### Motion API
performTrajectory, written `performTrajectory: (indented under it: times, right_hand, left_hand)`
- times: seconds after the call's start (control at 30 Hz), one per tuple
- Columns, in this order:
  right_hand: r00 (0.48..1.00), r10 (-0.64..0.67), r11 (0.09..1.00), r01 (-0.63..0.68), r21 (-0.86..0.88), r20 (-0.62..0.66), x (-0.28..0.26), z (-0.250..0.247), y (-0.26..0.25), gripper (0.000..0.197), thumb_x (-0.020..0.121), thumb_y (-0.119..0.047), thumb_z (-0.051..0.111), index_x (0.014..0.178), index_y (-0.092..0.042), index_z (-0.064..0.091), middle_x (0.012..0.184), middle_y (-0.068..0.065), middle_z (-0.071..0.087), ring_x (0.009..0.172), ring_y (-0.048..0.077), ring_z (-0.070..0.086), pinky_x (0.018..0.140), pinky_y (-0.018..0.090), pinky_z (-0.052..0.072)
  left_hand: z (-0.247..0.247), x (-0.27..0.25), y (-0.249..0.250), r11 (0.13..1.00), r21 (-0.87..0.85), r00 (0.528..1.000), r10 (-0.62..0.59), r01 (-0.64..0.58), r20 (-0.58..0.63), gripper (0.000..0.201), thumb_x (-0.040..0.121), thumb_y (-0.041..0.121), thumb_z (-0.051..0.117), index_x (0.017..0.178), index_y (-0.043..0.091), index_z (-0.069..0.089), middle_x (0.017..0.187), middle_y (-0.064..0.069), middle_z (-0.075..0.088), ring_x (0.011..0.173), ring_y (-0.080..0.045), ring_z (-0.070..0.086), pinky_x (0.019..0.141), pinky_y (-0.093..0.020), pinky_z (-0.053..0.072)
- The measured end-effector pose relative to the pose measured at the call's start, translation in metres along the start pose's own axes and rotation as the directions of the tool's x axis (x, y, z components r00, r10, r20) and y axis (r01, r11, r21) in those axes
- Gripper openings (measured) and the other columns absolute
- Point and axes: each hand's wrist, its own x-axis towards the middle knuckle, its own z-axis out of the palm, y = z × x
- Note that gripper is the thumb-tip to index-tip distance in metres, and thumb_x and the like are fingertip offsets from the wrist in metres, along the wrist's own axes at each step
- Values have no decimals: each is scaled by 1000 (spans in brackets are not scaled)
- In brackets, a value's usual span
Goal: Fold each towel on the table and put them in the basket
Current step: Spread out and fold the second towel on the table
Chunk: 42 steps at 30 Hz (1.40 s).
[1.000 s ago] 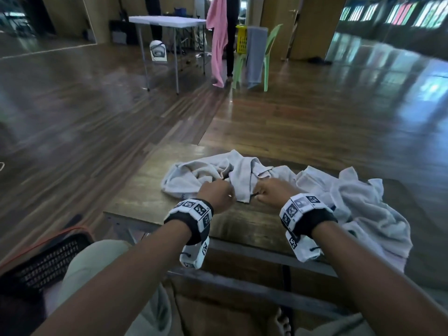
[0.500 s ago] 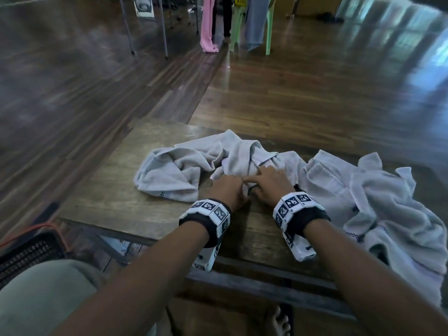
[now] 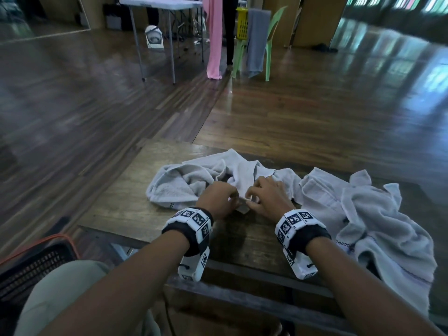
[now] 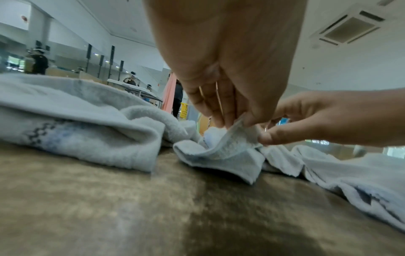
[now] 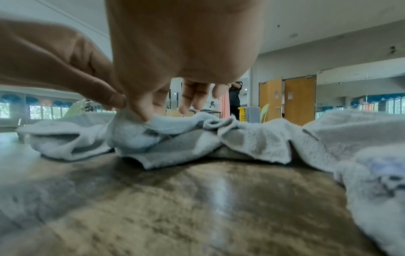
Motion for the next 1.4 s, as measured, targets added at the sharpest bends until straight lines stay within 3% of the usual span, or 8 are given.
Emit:
performTrajectory:
  times: [0.13, 0.4, 0.57, 0.73, 1.03, 1.13, 1.27, 1.4]
  right_hand:
    - [995, -42, 988, 54, 141, -88, -8, -34, -5, 22, 82, -40, 59, 97, -25, 66, 118, -4, 59, 116, 19, 46, 94, 39, 31]
    - [986, 25, 966, 19, 256, -168, -11, -123, -13, 8, 85, -38, 61, 86, -38, 54, 83, -22, 57, 91, 1, 51, 89, 32, 18]
    - [997, 40, 982, -26, 187, -69, -27, -146, -3, 5, 87, -40, 59, 85, -37, 55, 88, -18, 62, 91, 3, 50, 87, 32, 17]
    - [993, 99, 985, -89, 149, -57, -64, -133, 25, 6, 87, -40, 59, 87, -34, 59, 91, -17, 65, 93, 3, 53, 96, 39, 21]
    - [983, 180, 980, -177, 89, -27, -110, -132, 51, 21, 87, -32, 61, 75, -44, 48, 80, -25, 57, 88, -1, 52, 94, 36, 21]
    - [977, 195, 978, -186, 98, -84, -114, -161, 57, 26, 87, -29, 61, 72, -46, 48, 80, -28, 58, 83, -5, 51, 90, 35, 19]
    - [946, 185, 983, -179, 50, -265, -96, -224, 61, 20, 87, -27, 61, 76, -43, 54, 83, -18, 62, 85, 4, 52, 88, 34, 18]
    - [919, 137, 990, -138, 23, -369, -77, -303, 56, 6, 87, -28, 62, 83, -32, 62, 87, -13, 64, 89, 9, 55, 95, 41, 22]
  left_hand:
    - [-35, -9, 7, 987, -116, 985, 91, -109, -146, 17, 81, 20, 59, 77, 9, 71, 77, -4, 70, 70, -18, 57, 67, -28, 43]
    - [-109, -19, 29, 940, -219, 907, 162, -262, -389, 12, 78, 17, 65, 80, 9, 73, 76, -3, 71, 72, -15, 62, 68, -25, 47]
    - [-127, -29, 23, 942, -232, 879, 113, -243, -463, 39, 69, 41, 49, 77, 9, 69, 71, -4, 69, 72, -21, 63, 67, -34, 51]
    - [-127, -45, 8, 964, -205, 878, 52, -168, -475, 6, 82, 16, 62, 76, 15, 64, 62, 10, 60, 59, -5, 53, 55, -11, 36]
    - [-124, -52, -2, 967, -235, 880, -22, -102, -474, 10, 81, 11, 61, 73, 18, 60, 61, 16, 56, 58, 3, 50, 55, -10, 36]
    - [-138, -54, -9, 973, -223, 893, -43, -64, -447, 5, 82, 15, 63, 78, 17, 61, 68, 7, 61, 62, -5, 54, 57, -12, 38]
    - [-177, -42, -8, 972, -204, 862, -2, -117, -506, 9, 77, 25, 66, 75, 19, 61, 73, 0, 65, 72, -22, 61, 68, -37, 48]
    - [-245, -28, 13, 968, -136, 797, 91, -213, -597, 13, 80, 15, 67, 71, 19, 58, 71, -4, 64, 69, -28, 60, 61, -34, 45]
